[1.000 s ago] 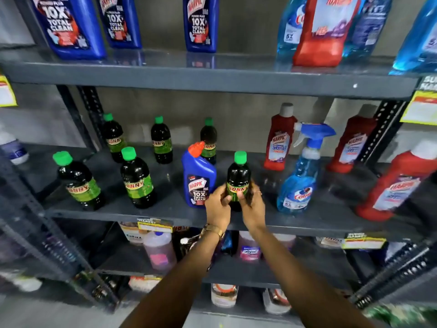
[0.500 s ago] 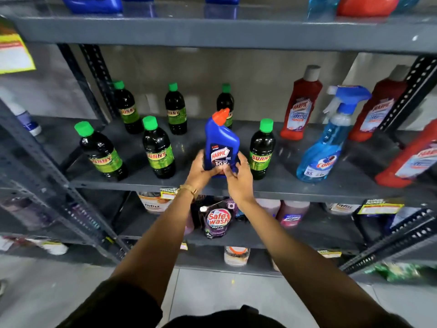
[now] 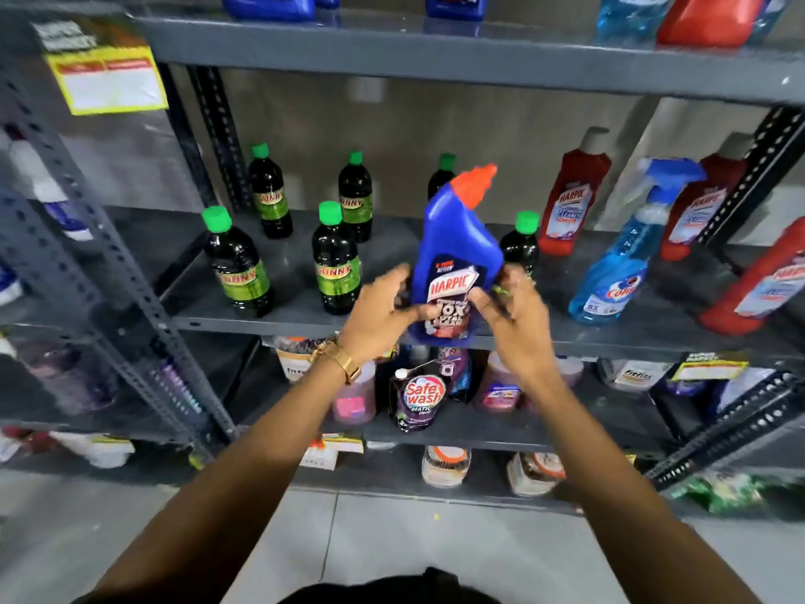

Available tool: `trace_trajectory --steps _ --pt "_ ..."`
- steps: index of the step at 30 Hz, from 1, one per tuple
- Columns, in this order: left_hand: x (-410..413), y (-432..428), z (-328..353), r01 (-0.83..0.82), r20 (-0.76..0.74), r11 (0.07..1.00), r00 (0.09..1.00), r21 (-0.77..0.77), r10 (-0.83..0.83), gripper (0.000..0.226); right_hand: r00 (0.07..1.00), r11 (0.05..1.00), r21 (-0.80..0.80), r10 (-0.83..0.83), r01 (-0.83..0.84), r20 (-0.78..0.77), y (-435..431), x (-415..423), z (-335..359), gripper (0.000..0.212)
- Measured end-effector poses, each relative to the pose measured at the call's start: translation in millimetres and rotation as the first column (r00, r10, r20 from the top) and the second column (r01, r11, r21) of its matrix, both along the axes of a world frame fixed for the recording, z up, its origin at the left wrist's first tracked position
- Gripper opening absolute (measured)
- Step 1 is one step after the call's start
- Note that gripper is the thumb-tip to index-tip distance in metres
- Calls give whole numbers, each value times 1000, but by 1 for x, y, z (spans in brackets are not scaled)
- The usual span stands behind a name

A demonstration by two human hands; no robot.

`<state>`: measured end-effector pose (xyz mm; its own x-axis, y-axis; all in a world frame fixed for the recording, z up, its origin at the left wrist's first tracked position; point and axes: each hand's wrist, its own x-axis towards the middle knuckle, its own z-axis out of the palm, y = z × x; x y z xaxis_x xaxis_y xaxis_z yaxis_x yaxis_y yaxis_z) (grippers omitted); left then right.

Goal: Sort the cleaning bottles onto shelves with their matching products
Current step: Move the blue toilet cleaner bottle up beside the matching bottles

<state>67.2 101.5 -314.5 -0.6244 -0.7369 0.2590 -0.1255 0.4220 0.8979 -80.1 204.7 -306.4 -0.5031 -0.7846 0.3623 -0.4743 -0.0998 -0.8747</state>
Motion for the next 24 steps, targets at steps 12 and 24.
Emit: trace_trajectory --steps 12,24 --pt "-8 -15 257 9 -181 917 980 -399 -88 40 998 892 -449 47 -58 -34 -26 -9 241 34" --pt "-70 -90 286 -74 -118 961 992 -266 44 42 999 955 -296 0 12 42 -141 -74 273 23"
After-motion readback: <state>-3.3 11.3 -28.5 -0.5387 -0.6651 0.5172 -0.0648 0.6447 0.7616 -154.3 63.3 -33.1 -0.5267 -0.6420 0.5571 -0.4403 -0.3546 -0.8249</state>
